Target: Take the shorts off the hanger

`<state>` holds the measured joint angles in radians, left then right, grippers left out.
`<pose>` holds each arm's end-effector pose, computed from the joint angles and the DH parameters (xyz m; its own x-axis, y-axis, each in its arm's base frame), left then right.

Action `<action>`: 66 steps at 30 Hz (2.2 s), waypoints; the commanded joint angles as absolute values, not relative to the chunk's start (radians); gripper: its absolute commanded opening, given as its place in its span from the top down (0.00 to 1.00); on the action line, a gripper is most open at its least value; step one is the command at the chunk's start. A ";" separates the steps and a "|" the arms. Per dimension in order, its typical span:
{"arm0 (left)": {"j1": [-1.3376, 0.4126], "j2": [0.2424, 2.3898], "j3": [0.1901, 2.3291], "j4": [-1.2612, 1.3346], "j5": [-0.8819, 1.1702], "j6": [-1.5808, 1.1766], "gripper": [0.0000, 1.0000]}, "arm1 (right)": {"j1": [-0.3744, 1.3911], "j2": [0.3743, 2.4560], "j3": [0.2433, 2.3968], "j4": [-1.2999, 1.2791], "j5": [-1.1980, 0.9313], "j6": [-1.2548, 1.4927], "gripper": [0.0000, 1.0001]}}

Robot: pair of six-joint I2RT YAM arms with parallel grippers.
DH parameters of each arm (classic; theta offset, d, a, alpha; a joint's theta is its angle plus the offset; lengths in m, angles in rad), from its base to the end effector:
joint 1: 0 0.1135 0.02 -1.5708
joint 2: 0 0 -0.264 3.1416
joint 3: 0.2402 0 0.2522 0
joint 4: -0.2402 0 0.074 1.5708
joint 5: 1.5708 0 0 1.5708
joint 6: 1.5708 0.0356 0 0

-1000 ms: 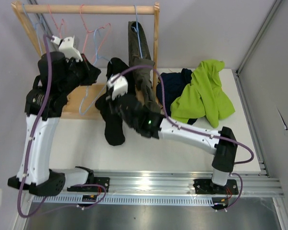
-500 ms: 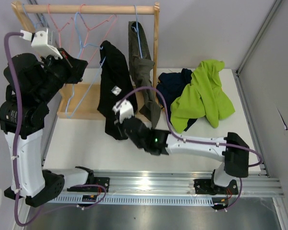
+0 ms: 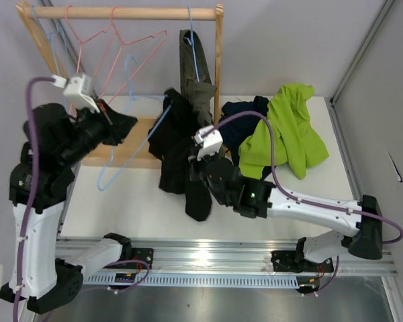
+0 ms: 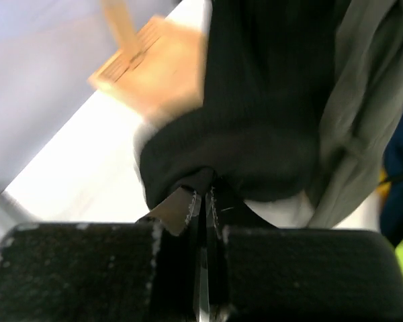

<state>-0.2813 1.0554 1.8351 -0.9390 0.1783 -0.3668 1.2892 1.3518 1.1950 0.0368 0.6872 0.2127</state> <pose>0.1227 -0.0420 0.5408 -0.3006 -0.2805 -0.9116 0.3574 0.8530 -0.3803 0.1092 0.2961 0.3801 -0.1523 0.0607 -0.9865 -0.5477 0.8256 0.1354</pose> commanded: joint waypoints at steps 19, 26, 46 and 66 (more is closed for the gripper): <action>-0.371 0.885 1.684 -1.057 -0.027 -0.330 1.00 | 1.204 1.467 1.255 0.028 0.618 0.199 1.00; -0.371 0.979 1.767 -0.962 -0.100 -0.281 1.00 | 1.489 1.127 1.192 -0.080 0.949 0.060 1.00; -0.367 1.198 1.844 -0.807 -0.141 -0.239 1.00 | 0.794 1.437 2.207 -0.336 0.531 -0.281 1.00; -0.328 1.397 2.040 -0.756 -0.095 -0.245 1.00 | 0.339 1.411 1.240 0.003 0.264 0.202 0.51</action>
